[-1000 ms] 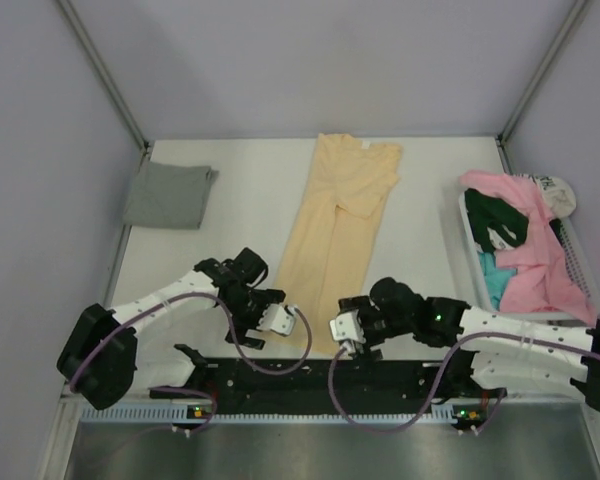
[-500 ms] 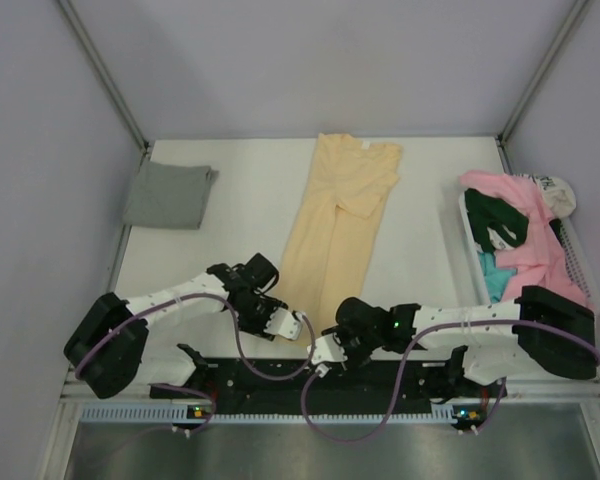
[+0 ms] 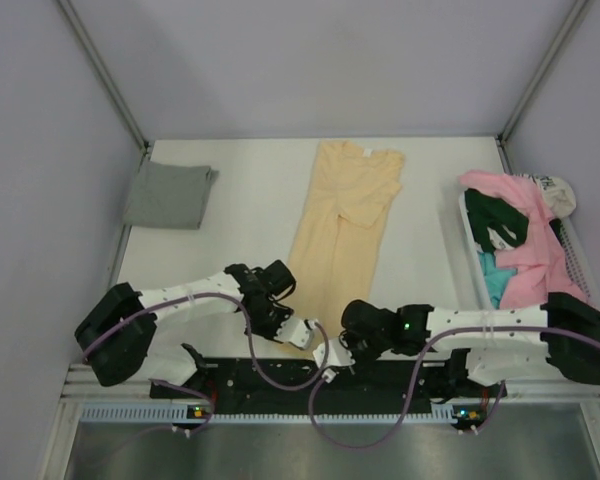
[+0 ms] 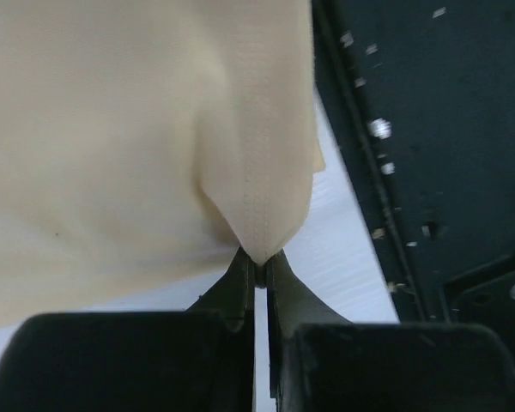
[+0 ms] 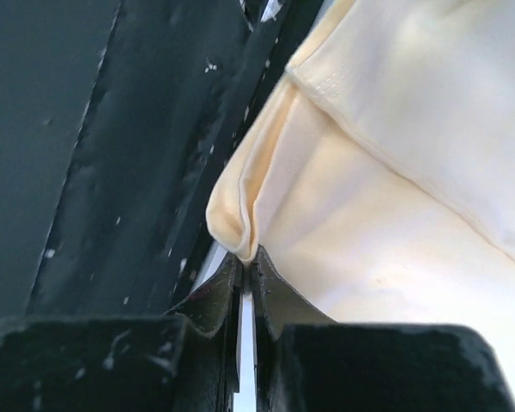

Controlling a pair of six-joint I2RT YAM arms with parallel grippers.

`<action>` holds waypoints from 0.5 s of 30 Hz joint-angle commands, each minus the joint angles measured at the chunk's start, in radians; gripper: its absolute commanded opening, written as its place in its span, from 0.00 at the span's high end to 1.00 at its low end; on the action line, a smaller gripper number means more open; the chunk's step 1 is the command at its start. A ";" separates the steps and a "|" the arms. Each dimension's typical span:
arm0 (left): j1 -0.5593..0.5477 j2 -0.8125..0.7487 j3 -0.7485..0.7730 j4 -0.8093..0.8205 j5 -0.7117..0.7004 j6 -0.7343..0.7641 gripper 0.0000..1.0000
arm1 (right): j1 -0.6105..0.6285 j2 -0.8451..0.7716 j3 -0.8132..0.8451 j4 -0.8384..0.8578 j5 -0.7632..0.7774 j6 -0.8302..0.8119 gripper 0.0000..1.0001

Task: Fold and stack the t-shirts
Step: Grab the bottom of the folded rectangular tshirt with both arms, then fold the folded rectangular tshirt in 1/3 of the way

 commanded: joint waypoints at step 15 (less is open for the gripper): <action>0.190 0.346 0.757 -0.297 0.091 -0.391 1.00 | -0.704 -0.195 0.159 0.013 -0.048 0.386 1.00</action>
